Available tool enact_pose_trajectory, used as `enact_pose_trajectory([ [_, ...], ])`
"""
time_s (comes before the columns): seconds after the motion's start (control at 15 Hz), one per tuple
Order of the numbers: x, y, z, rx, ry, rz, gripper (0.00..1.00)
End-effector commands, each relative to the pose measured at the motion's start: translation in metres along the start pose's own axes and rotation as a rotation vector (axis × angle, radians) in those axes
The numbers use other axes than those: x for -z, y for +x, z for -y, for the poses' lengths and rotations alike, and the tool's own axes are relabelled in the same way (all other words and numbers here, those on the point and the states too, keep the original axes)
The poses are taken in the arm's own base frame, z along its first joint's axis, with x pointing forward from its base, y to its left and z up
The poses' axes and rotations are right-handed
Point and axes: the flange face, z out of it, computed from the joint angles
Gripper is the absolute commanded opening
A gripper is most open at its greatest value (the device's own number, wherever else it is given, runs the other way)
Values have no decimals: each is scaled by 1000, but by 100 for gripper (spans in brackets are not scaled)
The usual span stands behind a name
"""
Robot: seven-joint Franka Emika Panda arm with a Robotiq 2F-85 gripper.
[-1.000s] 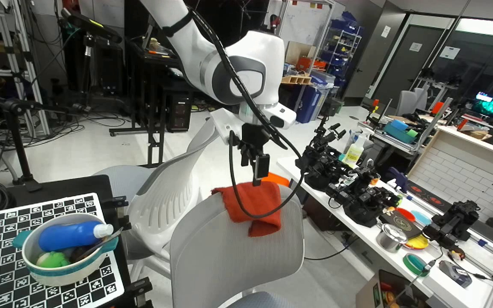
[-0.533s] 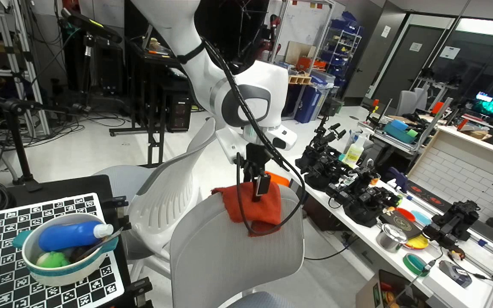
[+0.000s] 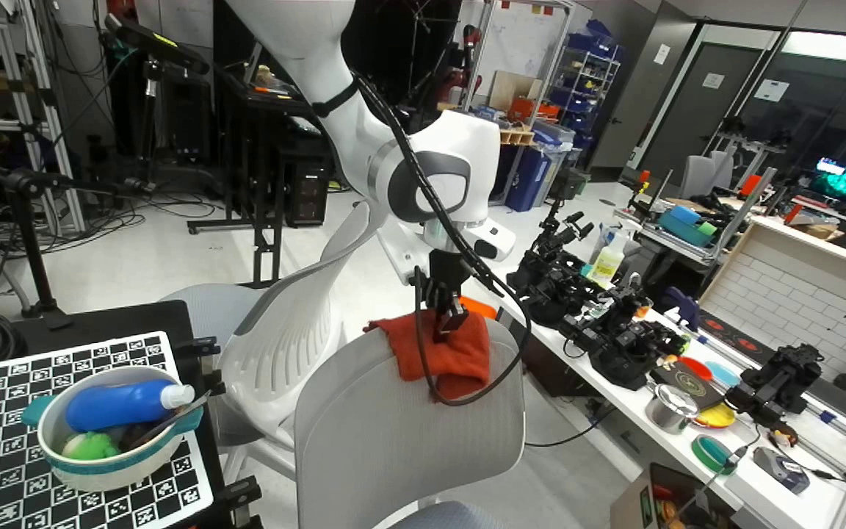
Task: Move the towel to the chair on the left
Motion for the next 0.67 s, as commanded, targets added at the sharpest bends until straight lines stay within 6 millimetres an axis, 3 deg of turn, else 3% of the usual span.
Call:
enact_pose_trajectory([
  [0.0, 47, -1, 10, 23, 8, -36, 1],
  [0.2, 66, -10, 15, 55, 3, -51, 3],
  [0.6, 85, -32, 44, 151, -29, -67, 4],
])
